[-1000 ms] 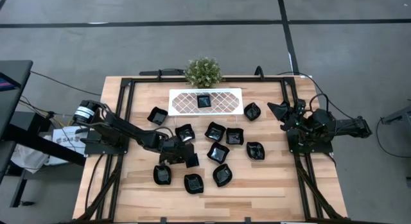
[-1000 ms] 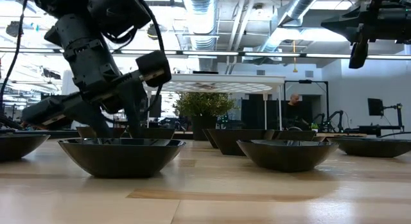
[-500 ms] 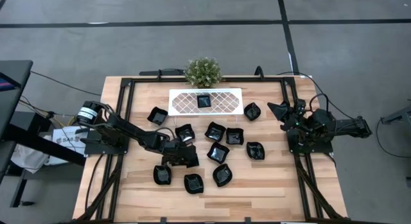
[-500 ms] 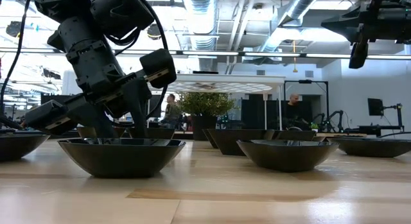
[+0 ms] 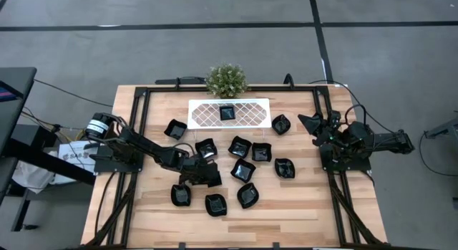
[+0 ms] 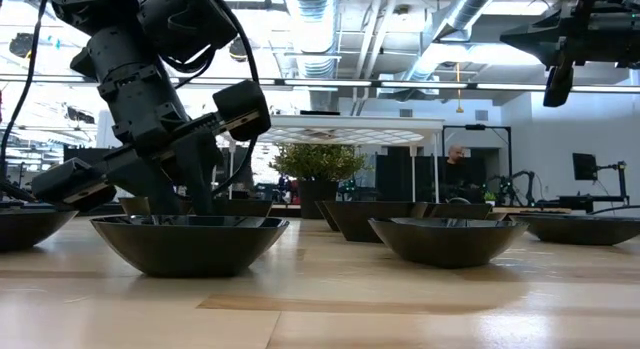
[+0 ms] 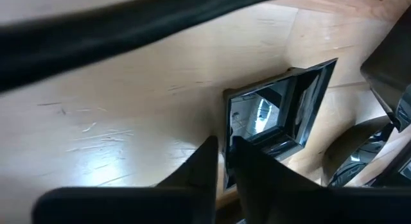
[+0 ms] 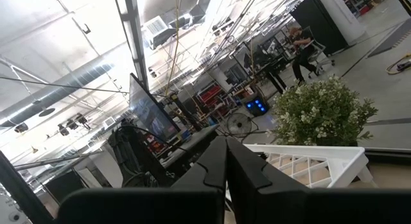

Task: Pick & Place Mini shaped plates
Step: Stack the square plate on top of the stacked square plate on the shelf

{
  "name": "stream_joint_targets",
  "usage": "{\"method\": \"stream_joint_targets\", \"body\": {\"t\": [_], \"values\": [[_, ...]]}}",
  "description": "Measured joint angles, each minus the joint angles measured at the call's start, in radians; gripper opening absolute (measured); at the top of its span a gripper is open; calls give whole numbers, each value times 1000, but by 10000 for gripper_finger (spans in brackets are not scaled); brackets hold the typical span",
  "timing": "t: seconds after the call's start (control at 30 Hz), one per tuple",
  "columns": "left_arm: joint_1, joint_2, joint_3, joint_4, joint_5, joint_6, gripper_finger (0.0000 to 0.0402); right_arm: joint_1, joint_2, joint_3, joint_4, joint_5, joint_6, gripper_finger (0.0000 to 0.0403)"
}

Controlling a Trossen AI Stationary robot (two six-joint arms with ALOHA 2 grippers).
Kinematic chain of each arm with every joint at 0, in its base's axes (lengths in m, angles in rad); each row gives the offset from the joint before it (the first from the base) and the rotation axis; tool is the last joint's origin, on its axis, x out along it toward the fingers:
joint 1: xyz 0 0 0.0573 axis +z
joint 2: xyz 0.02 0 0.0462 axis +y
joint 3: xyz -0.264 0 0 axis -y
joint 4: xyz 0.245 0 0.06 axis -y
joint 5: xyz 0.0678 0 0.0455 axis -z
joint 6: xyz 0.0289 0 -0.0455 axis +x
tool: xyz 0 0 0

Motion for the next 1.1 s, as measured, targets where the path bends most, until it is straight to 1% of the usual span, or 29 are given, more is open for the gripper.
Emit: {"method": "stream_joint_targets", "body": {"t": [0.13,0.33,0.47,0.8,0.93,1.1], "values": [[0,1,0,5,-6,0,11,0,0,0,0,0,0,0],[1,-25,-2,-1,-8,1,16,0,0,0,0,0,0,0],[1,-88,-2,1,-7,31,9,0,0,0,0,0,0,0],[1,-302,0,-4,-7,81,7,0,0,0,0,0,0,0],[1,-372,0,-3,-53,87,9,0,0,0,0,0,0,0],[11,-450,1,-2,-150,121,7,0,0,0,0,0,0,0]]}}
